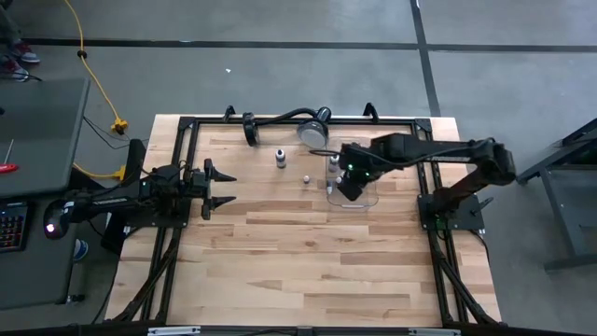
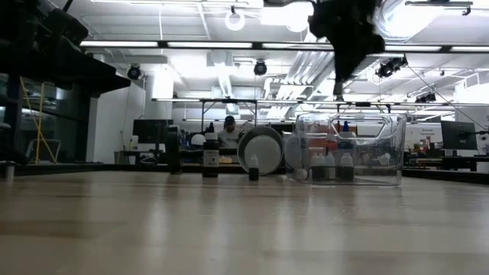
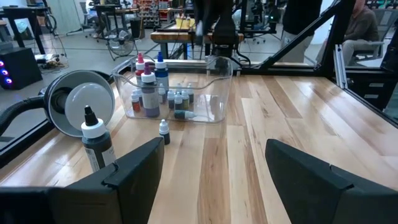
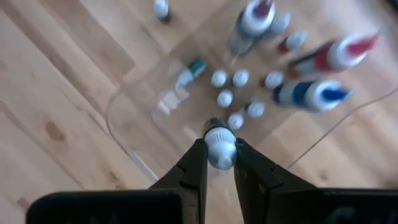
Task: Pick & Place food coloring
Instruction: Put the small black food coloring bottle into the transparent bin
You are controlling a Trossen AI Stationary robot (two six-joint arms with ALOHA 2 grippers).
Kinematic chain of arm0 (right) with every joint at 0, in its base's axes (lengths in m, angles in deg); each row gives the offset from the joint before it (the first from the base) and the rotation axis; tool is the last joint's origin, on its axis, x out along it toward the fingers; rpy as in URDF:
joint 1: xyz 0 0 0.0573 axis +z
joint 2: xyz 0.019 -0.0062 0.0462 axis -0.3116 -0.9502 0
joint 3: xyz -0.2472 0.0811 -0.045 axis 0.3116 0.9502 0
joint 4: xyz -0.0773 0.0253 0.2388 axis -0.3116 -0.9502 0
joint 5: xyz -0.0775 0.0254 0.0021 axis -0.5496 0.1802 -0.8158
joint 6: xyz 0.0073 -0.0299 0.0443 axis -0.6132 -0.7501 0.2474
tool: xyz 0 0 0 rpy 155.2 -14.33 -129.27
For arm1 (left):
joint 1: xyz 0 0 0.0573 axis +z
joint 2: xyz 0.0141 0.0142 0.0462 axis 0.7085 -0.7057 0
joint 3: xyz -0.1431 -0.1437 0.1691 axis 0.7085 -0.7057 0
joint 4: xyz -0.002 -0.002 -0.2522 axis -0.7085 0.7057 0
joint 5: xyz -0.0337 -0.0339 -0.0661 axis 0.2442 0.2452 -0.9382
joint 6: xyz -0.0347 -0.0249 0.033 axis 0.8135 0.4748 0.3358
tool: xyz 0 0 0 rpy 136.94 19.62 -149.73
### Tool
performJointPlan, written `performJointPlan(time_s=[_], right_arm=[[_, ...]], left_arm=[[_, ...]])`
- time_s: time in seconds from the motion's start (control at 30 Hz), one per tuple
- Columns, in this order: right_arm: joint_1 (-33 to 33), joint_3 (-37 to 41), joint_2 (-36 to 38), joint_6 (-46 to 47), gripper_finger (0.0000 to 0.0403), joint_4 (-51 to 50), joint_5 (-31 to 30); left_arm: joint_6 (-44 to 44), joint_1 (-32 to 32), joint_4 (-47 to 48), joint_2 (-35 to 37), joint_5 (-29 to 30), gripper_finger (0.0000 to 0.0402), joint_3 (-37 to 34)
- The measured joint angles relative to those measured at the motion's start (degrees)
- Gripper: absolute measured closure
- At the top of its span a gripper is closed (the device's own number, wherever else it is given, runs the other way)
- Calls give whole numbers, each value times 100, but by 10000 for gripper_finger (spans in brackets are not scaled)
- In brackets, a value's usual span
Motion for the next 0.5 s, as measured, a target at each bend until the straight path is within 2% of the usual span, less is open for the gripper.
performJointPlan(time_s=[0.23,0.5], right_arm=[[-164,1208,138,75,349,741,500],[-273,1832,-55,157,351,1410,599]], left_arm=[[-1,1,1,0,1,124,0],[-1,1,1,0,1,124,-1]])
